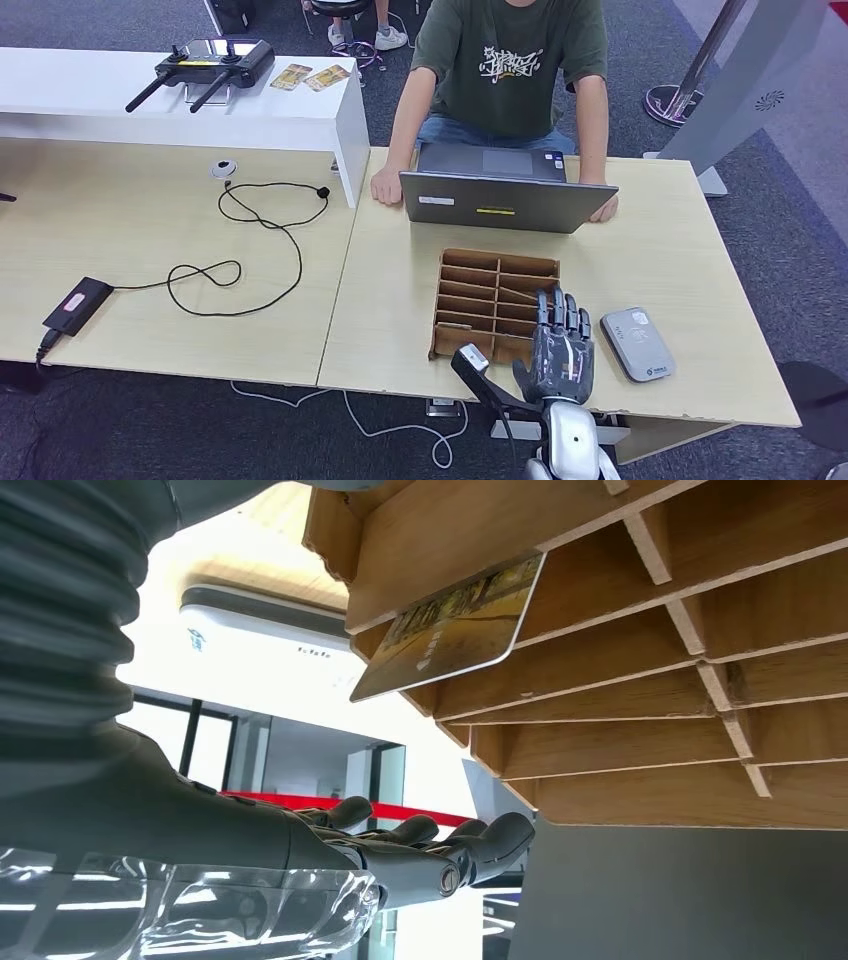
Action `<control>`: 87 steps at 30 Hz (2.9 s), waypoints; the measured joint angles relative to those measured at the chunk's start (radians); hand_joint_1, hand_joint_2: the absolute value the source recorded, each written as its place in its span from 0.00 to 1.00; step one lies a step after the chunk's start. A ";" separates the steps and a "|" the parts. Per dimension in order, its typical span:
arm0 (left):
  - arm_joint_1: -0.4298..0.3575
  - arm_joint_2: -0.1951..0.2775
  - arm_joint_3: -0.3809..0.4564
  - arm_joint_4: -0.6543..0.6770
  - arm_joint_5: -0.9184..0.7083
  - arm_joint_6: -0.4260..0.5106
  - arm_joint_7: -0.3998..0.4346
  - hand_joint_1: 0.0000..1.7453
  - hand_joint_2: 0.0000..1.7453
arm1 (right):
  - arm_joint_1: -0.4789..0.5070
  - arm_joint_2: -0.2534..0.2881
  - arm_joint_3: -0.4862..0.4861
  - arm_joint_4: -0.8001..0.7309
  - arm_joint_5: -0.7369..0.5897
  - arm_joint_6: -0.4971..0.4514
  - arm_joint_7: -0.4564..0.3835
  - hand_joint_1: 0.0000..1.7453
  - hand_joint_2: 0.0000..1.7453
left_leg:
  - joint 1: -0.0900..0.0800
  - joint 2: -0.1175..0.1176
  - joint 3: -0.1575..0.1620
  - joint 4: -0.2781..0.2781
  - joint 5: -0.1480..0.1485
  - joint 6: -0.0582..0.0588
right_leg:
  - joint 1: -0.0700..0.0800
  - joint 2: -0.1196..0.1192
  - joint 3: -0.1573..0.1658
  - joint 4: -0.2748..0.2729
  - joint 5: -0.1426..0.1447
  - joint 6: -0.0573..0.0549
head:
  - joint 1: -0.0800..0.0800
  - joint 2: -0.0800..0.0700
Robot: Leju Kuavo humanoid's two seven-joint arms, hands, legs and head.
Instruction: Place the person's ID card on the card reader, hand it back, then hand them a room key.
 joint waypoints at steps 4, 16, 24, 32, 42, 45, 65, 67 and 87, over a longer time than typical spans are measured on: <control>0.000 0.000 0.000 0.000 0.000 0.000 0.000 0.00 0.00 | 0.000 0.000 0.000 0.000 0.000 0.000 -0.003 0.00 1.00 | 0.000 0.000 0.000 0.000 0.000 0.000 | 0.000 0.000 0.000 0.000 0.000 0.000 | 0.000 0.000; 0.000 0.001 0.000 0.000 -0.002 -0.002 -0.001 0.00 0.00 | -0.001 0.000 0.000 0.005 0.000 0.002 -0.028 1.00 1.00 | 0.000 0.000 0.000 0.000 0.000 0.000 | 0.000 0.000 0.000 0.000 0.000 0.000 | 0.000 0.000; 0.000 0.004 0.000 0.000 -0.001 -0.002 -0.002 0.00 0.00 | -0.004 0.000 -0.001 0.009 0.000 -0.003 -0.033 0.95 1.00 | 0.000 0.000 0.000 0.000 0.000 0.000 | 0.000 0.000 0.000 0.000 0.000 0.000 | 0.000 0.000; 0.000 0.005 0.000 0.000 0.000 -0.002 -0.002 0.00 0.00 | -0.009 0.000 -0.002 0.012 0.000 -0.004 -0.035 0.94 1.00 | 0.000 0.000 0.000 0.000 0.000 0.000 | 0.000 0.000 0.000 0.000 0.000 0.000 | 0.000 0.000; 0.000 0.006 0.000 0.000 0.002 -0.002 -0.003 0.00 0.00 | -0.011 0.000 -0.002 0.015 0.000 -0.017 -0.042 0.79 1.00 | 0.000 0.000 0.000 0.000 0.000 0.000 | 0.000 0.000 0.000 0.000 0.000 0.000 | 0.000 0.000; 0.000 0.007 0.000 0.000 0.002 -0.002 -0.008 0.00 0.00 | -0.011 0.001 -0.004 0.018 0.000 -0.023 -0.051 0.79 1.00 | 0.000 0.000 0.000 0.000 0.000 0.000 | 0.000 0.000 0.000 0.000 0.000 0.000 | 0.000 0.000; 0.015 0.008 0.000 0.000 -0.009 0.019 -0.025 0.00 0.00 | 0.131 0.077 -0.217 -0.265 -0.109 -0.314 -0.235 0.98 1.00 | 0.000 0.000 0.000 0.000 0.000 0.000 | 0.000 0.000 0.000 0.000 0.000 0.000 | 0.000 0.000; 0.016 0.008 0.000 0.000 -0.010 0.019 -0.026 0.00 0.00 | 0.145 0.084 -0.235 -0.291 -0.159 -0.328 -0.257 0.99 1.00 | 0.000 0.000 0.000 0.000 0.000 0.000 | 0.000 0.000 0.000 0.000 0.000 0.000 | 0.000 0.000; 0.015 -0.002 0.000 0.000 -0.012 0.018 -0.011 0.00 0.00 | 0.218 0.169 -0.468 -0.404 -0.943 -0.383 -0.538 0.99 1.00 | 0.000 0.000 0.000 0.000 0.000 0.000 | 0.000 0.000 0.000 0.000 0.000 0.000 | 0.000 0.000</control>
